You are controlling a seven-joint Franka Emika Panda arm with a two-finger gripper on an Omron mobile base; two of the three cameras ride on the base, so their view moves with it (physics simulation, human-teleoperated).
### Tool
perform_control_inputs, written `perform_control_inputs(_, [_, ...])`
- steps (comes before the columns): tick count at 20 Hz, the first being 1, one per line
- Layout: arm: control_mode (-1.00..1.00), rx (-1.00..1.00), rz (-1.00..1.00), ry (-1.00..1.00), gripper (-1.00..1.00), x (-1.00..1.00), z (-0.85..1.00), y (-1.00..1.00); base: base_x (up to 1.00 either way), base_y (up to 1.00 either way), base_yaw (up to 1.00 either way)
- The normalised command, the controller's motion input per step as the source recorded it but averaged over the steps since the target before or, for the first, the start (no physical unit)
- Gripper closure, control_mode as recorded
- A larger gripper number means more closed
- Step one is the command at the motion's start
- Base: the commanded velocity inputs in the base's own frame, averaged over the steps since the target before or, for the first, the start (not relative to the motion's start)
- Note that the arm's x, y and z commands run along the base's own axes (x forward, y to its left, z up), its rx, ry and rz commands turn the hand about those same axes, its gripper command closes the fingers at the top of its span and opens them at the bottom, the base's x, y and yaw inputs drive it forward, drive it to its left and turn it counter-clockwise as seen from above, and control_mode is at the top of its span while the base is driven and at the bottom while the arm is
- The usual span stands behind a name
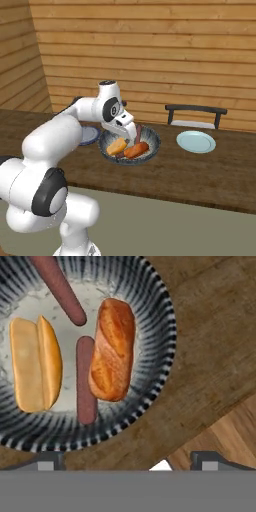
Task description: Place one bun and one sausage from the bowl on each plate.
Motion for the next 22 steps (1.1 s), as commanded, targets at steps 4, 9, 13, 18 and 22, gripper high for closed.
perform_control_inputs(4, [-1.00, -0.02, -0.09, -0.02, -1.00, 0.00, -0.63, -0.23, 0.00, 0.00, 0.00])
perform_control_inputs(9, [-1.00, 0.00, 0.00, -0.09, -1.00, 0.23, -0.53, -0.10, 0.00, 0.00, 0.00])
perform_control_inputs(13, [-1.00, 0.00, 0.00, -0.10, -1.00, 0.36, -0.31, -0.11, 0.00, 0.00, 0.00])
perform_control_inputs(18, [-1.00, 0.00, 0.00, -0.08, -1.00, 0.46, -0.21, -0.07, 0.00, 0.00, 0.00])
perform_control_inputs(22, [-1.00, 0.00, 0.00, -0.05, -1.00, 0.29, -0.15, -0.19, 0.00, 0.00, 0.00])
